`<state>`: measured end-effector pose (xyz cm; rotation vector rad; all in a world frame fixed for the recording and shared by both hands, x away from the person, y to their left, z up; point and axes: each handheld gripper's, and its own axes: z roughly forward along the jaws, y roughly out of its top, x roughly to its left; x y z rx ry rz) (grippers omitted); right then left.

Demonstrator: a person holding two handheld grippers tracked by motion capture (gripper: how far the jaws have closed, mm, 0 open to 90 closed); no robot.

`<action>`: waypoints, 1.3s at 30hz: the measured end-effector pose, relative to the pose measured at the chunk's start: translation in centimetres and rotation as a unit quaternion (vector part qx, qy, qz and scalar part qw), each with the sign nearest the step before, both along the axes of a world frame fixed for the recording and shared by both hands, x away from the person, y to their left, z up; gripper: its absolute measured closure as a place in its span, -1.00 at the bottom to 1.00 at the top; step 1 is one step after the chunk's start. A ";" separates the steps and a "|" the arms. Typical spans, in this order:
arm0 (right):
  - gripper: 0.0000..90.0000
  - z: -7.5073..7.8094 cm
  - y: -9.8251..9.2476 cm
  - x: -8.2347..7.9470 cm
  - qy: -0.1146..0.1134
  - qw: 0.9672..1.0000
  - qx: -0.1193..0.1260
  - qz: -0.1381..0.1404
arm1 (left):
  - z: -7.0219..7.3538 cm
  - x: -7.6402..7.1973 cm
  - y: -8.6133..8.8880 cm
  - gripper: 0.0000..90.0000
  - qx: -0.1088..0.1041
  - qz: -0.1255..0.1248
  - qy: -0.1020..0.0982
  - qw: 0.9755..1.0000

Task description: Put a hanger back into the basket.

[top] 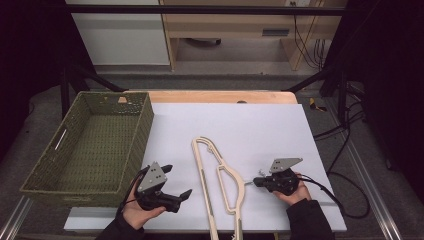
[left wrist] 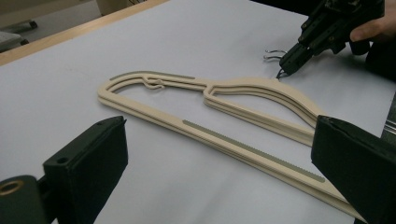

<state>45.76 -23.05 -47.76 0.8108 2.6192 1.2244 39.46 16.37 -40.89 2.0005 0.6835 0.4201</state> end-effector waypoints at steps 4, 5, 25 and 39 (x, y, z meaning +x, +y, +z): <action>0.96 0.4 -0.1 -0.1 -0.003 1.000 0.003 0.003 | -0.5 -0.1 -1.1 -0.90 0.005 -0.010 0.011 1.000; 0.96 0.6 -0.1 -0.1 -0.003 1.000 0.005 0.004 | -0.5 -0.1 -1.4 -0.89 0.007 -0.010 0.014 1.000; 0.97 3.3 0.5 -1.2 -0.010 1.000 -0.017 -0.002 | -2.8 1.5 -13.6 -0.59 0.056 -0.052 0.080 0.994; 0.97 4.7 0.9 -1.9 -0.014 1.000 -0.026 -0.006 | -4.7 1.4 -16.0 0.17 0.073 -0.071 0.140 0.985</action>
